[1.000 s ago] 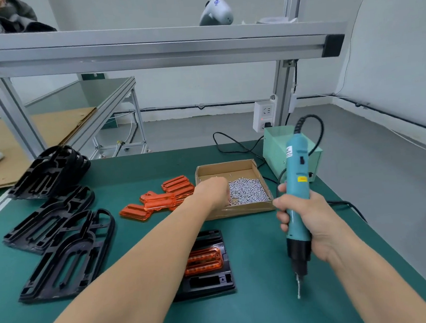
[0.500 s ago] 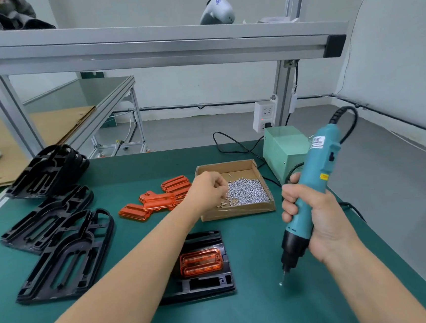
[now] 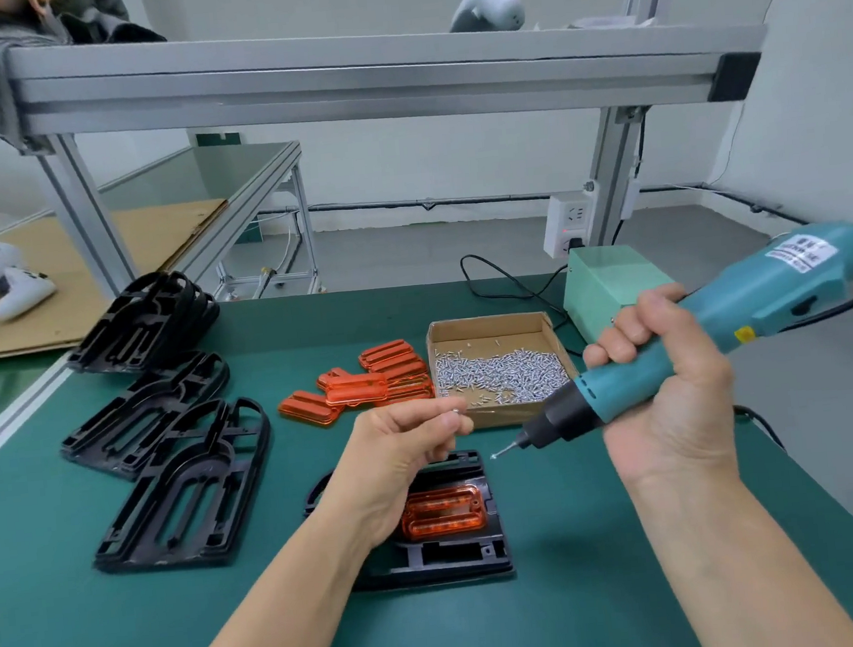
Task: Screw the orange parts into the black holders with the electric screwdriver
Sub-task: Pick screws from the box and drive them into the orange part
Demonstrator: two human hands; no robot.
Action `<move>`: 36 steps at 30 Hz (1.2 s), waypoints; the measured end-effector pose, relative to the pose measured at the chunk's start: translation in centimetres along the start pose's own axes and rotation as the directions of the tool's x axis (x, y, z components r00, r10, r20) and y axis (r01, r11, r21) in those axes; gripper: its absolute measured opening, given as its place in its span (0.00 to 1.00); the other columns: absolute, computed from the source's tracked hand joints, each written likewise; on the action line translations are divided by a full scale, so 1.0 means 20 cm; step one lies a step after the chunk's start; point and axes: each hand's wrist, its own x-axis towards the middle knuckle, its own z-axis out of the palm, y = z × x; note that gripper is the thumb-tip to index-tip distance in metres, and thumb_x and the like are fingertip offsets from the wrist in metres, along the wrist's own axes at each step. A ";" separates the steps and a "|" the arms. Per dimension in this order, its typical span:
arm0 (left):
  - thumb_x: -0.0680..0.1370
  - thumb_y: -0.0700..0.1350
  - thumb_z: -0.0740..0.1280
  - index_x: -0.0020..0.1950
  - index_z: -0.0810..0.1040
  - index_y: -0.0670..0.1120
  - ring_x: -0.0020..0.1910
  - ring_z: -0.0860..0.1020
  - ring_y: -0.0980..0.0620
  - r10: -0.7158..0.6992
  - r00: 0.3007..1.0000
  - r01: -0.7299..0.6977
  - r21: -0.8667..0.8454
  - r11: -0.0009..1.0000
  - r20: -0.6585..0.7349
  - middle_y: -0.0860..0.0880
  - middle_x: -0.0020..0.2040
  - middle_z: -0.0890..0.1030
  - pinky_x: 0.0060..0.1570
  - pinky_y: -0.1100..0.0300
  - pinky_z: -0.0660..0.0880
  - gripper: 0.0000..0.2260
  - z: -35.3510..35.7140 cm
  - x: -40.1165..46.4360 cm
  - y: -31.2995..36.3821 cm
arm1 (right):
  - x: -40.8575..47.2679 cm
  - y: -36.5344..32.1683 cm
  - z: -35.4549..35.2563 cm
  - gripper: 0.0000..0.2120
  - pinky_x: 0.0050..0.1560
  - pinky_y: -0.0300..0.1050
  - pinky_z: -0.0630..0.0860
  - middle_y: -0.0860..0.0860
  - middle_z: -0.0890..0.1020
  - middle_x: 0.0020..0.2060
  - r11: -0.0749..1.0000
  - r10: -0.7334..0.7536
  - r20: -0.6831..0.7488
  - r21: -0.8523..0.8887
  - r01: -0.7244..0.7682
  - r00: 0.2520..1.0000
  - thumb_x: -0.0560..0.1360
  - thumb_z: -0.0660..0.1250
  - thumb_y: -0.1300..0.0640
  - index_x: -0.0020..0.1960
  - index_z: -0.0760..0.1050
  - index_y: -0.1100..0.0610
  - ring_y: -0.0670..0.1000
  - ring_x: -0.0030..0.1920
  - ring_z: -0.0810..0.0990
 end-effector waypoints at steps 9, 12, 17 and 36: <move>0.65 0.46 0.73 0.38 0.86 0.45 0.31 0.75 0.57 0.123 0.992 -0.123 0.100 0.987 0.008 0.44 0.35 0.83 0.37 0.66 0.75 0.07 -0.01 -0.11 -0.01 | -0.04 0.04 0.12 0.08 0.30 0.37 0.69 0.45 0.67 0.26 0.997 -0.070 0.048 0.018 0.069 0.996 0.71 0.62 0.62 0.39 0.68 0.50 0.44 0.25 0.66; 0.65 0.47 0.73 0.39 0.86 0.48 0.32 0.77 0.58 0.173 0.985 -0.174 0.177 0.969 0.020 0.46 0.35 0.83 0.38 0.66 0.75 0.06 -0.01 -0.13 -0.01 | -0.04 0.04 0.13 0.08 0.30 0.37 0.69 0.45 0.67 0.26 0.996 -0.086 0.065 0.007 0.086 0.994 0.71 0.62 0.63 0.40 0.67 0.50 0.44 0.25 0.66; 0.67 0.47 0.72 0.41 0.86 0.50 0.37 0.81 0.54 0.211 0.977 -0.210 0.211 0.955 0.017 0.46 0.37 0.84 0.41 0.63 0.77 0.05 -0.02 -0.14 -0.02 | -0.05 0.05 0.14 0.08 0.30 0.37 0.69 0.45 0.67 0.26 0.994 -0.102 0.095 -0.016 0.104 0.990 0.71 0.62 0.63 0.40 0.68 0.51 0.45 0.25 0.66; 0.72 0.45 0.71 0.42 0.85 0.51 0.37 0.79 0.57 0.253 0.966 -0.255 0.301 0.919 0.047 0.48 0.37 0.84 0.41 0.67 0.74 0.03 -0.02 -0.15 -0.04 | -0.06 0.08 0.13 0.08 0.30 0.37 0.69 0.45 0.67 0.26 0.993 -0.094 0.109 -0.063 0.102 0.990 0.71 0.62 0.63 0.43 0.67 0.51 0.45 0.25 0.66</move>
